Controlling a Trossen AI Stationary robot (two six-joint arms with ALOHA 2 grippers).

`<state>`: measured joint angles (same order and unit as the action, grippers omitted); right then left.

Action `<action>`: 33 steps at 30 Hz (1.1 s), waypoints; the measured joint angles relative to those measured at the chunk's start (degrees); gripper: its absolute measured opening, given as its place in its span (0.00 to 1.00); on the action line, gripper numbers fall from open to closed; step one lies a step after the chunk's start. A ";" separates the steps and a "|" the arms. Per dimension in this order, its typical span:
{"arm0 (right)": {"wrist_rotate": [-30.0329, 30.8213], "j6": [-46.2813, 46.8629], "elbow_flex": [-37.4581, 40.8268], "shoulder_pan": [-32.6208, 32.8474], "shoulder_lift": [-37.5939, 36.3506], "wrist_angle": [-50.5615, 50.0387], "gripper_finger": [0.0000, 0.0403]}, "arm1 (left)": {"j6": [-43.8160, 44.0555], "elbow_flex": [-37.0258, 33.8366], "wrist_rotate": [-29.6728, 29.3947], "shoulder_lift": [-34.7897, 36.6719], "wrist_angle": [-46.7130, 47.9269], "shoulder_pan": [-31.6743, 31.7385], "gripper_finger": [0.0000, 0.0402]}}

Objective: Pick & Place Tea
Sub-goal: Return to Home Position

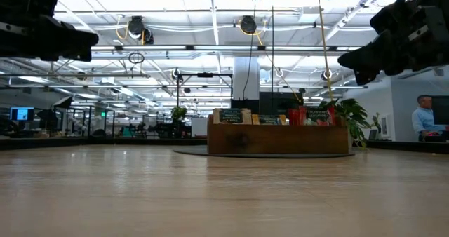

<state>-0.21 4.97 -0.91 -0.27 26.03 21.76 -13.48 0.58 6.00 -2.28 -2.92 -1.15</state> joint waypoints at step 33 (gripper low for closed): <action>1.57 -0.60 0.11 0.02 -25.81 -14.39 0.00 | 1.64 0.07 -0.59 -1.35 1.40 -0.02 0.01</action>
<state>1.37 4.37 -0.80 -0.25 0.22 7.37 -11.84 0.64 5.41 -3.63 -1.52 -1.17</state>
